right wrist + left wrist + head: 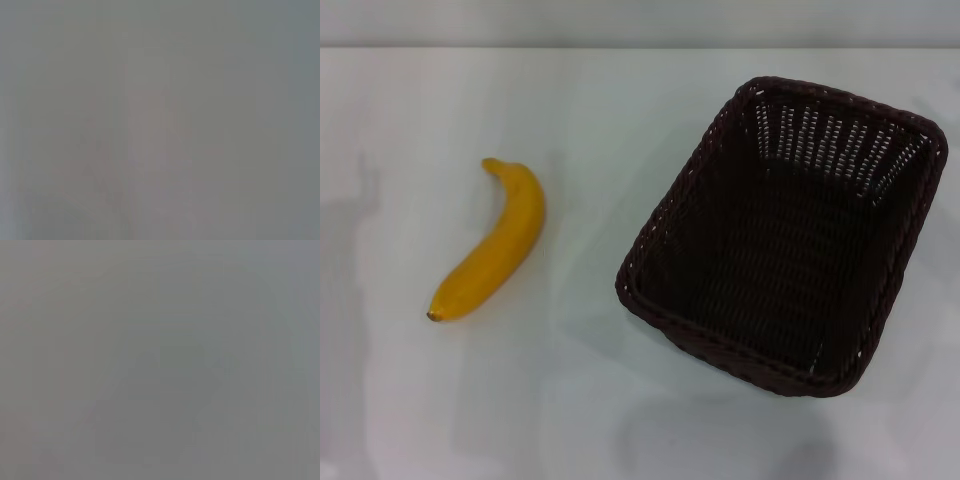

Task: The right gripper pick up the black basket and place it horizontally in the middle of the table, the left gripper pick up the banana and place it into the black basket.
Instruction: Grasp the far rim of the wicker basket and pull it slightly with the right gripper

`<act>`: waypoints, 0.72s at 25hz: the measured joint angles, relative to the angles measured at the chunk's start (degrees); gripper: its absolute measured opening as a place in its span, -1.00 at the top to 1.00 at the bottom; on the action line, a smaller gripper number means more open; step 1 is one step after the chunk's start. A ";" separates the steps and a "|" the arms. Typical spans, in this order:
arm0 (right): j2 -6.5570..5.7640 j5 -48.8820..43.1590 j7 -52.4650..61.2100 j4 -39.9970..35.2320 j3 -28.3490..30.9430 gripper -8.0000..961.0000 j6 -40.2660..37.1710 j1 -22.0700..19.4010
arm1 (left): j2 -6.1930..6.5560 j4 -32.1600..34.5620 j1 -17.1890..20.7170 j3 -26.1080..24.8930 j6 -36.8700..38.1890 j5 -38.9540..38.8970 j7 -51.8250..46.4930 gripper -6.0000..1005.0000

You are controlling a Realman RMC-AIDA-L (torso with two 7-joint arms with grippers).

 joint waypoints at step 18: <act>-0.14 -30.58 24.75 12.92 -4.25 -0.51 11.01 10.83 | 0.01 -0.04 -1.11 0.22 -0.95 0.27 -0.07 -0.38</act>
